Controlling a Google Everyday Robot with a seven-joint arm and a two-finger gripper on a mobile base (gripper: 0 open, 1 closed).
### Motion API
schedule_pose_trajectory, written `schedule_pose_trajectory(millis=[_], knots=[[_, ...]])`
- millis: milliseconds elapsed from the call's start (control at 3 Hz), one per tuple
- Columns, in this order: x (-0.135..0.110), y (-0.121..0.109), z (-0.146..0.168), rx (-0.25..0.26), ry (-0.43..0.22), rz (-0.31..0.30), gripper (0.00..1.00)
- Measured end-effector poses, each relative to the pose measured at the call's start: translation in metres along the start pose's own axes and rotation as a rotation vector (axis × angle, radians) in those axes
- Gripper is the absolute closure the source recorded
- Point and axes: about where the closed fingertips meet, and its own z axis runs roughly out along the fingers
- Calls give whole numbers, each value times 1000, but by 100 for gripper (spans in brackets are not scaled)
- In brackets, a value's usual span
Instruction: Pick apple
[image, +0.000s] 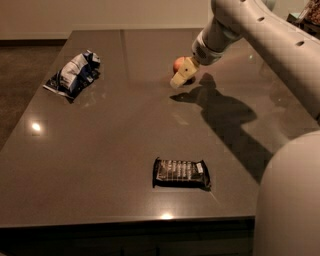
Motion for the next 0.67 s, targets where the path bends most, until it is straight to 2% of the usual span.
schedule_pose_trajectory(millis=[333,667], knots=[[-10,0,9,-16,-12,17,0],[-18,1,15,-32,-15,26,16]])
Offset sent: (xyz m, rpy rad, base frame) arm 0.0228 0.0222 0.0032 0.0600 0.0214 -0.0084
